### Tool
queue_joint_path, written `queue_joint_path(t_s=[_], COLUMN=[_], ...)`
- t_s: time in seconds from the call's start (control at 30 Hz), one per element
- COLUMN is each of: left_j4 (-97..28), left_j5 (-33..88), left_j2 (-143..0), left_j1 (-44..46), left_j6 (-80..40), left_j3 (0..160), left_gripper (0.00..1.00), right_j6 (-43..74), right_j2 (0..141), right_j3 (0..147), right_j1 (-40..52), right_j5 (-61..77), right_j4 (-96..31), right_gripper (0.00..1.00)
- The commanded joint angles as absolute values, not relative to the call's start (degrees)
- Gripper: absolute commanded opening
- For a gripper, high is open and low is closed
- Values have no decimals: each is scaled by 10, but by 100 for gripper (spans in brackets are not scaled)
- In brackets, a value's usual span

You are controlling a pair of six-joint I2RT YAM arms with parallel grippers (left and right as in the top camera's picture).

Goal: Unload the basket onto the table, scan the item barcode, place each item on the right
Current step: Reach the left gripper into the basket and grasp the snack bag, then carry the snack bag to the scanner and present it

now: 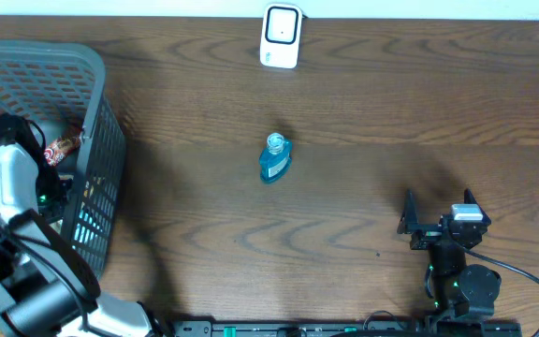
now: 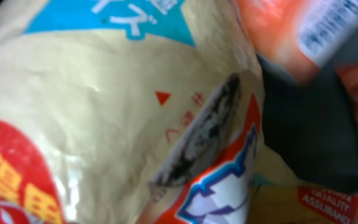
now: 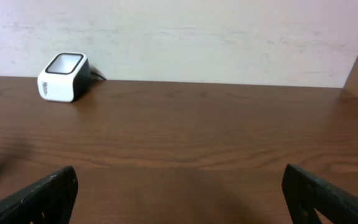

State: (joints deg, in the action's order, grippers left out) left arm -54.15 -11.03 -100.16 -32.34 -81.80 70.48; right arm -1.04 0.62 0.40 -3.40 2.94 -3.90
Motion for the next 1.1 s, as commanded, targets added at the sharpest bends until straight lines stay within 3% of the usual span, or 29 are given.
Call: queue_joint_path(t_s=[0.0,0.37,0.63,0.83,1.07], left_j4=[-545,-504,-412,-369,-361], left_j5=[-94,-83,196,288,283], left_j2=[-907,-617,-509,-513,-575], left_j1=[-324,-323,-299,-165,82], left_j6=[-699,-686,-618,-545,-320], left_j3=[753,809,809,809,809], left_gripper=[7,7,7,7,7], right_j6=[-4,-4,-4,-4,-4], right_j2=[3,3,3,3,3], right_j3=[3,3,3,3,3], right_j1=[-29,-29,-29,-29,-29], right_j5=[27,27,27,27,27], right_j4=[-41,-41,-41,-41,-41], right_gripper=[99,99,99,99,99])
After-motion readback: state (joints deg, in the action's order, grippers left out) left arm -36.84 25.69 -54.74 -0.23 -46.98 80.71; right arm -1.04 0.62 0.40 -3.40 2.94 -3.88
